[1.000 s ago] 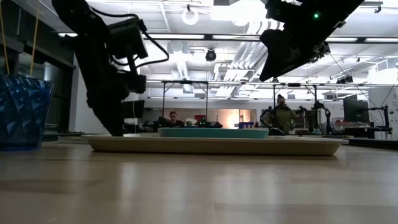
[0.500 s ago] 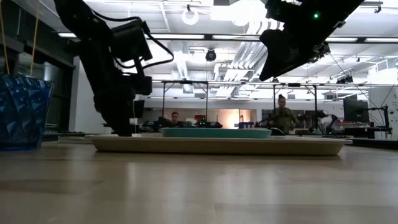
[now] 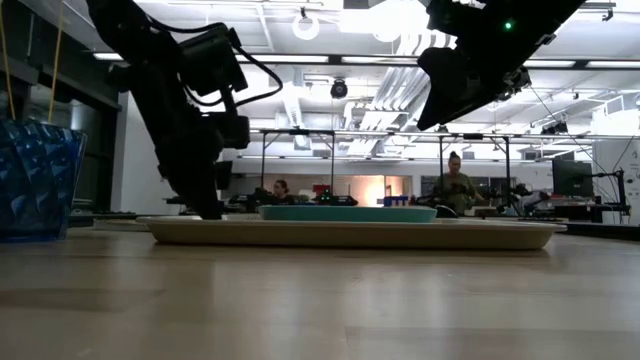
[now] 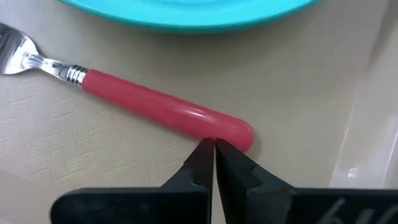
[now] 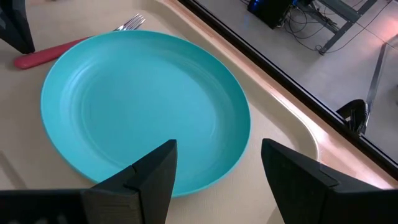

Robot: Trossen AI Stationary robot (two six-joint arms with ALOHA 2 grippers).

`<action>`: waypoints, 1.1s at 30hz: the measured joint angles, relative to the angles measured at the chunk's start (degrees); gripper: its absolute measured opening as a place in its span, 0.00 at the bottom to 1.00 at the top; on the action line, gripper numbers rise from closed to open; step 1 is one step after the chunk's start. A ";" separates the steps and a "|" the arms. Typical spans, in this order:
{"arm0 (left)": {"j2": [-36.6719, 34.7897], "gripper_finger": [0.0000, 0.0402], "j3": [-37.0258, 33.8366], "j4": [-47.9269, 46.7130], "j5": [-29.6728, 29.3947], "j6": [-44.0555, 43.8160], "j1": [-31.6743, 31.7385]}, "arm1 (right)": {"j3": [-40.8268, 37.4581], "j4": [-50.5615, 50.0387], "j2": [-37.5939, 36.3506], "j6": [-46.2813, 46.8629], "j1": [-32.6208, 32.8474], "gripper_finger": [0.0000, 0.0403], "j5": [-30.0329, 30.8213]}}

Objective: Pick and place plate/cup/fork/spoon on tray
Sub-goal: Put the pink fork on the left side of the green plate, then put the blue cup on the top right of the green plate

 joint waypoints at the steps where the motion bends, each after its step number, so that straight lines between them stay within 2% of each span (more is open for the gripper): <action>1: 0.00 0.00 0.00 -0.10 0.01 0.02 0.00 | 0.00 0.00 0.00 0.00 0.00 0.56 -0.01; 8: -3.76 0.00 3.30 -7.19 -2.12 -0.36 0.00 | 0.00 0.01 0.00 0.00 -0.01 0.56 -0.04; 14: -17.10 0.00 5.01 -7.96 -3.58 -0.41 -2.36 | 0.00 0.06 0.00 -0.08 -0.01 0.56 -0.06; 19: -30.09 0.00 4.04 -3.63 -10.55 0.79 -11.72 | 0.00 0.13 0.00 -1.91 0.06 0.56 -0.02; 22: -36.89 0.00 0.01 4.82 -14.71 2.44 -19.53 | 0.00 0.12 0.00 -1.96 0.13 0.56 0.15; 26: -44.50 0.00 -7.18 13.59 -23.75 2.64 -28.18 | 0.00 0.35 0.00 -2.49 0.13 0.56 0.57; 30: -50.25 0.00 -12.05 14.11 -30.66 2.58 -32.15 | 0.00 3.48 0.00 -6.29 0.13 0.56 1.44; 33: -53.10 0.00 -13.23 14.22 -31.67 2.61 -32.39 | 0.00 8.37 0.00 -11.18 -0.04 0.56 1.48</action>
